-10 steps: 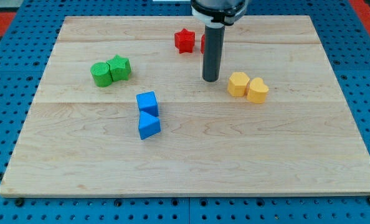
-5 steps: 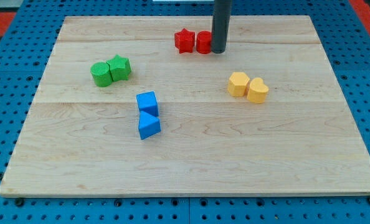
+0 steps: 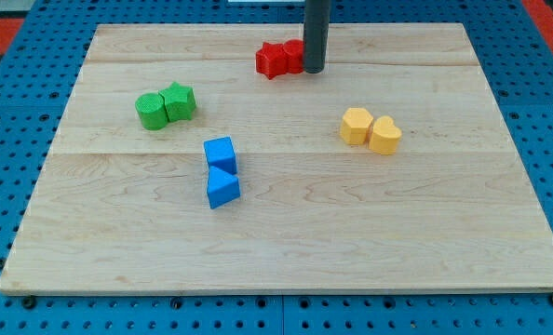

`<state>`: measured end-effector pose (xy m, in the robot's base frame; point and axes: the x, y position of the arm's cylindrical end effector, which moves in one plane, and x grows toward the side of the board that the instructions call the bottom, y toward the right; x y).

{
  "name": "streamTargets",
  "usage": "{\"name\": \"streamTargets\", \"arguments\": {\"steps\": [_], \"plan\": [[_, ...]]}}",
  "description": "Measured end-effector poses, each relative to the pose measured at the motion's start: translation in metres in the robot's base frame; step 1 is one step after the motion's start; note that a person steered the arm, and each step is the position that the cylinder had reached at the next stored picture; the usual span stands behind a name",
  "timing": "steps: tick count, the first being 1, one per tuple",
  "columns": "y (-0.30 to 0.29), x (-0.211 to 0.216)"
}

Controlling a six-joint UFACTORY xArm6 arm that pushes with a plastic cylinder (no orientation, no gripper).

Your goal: Slide the red circle towards the blue cube

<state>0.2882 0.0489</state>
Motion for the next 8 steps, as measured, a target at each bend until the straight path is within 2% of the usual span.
{"name": "streamTargets", "arguments": {"steps": [1, 2, 3, 4, 6, 8], "plan": [[-0.004, -0.018], [-0.044, -0.047], [-0.090, -0.052], [-0.062, -0.095], [-0.121, -0.095], [-0.169, -0.063]]}}
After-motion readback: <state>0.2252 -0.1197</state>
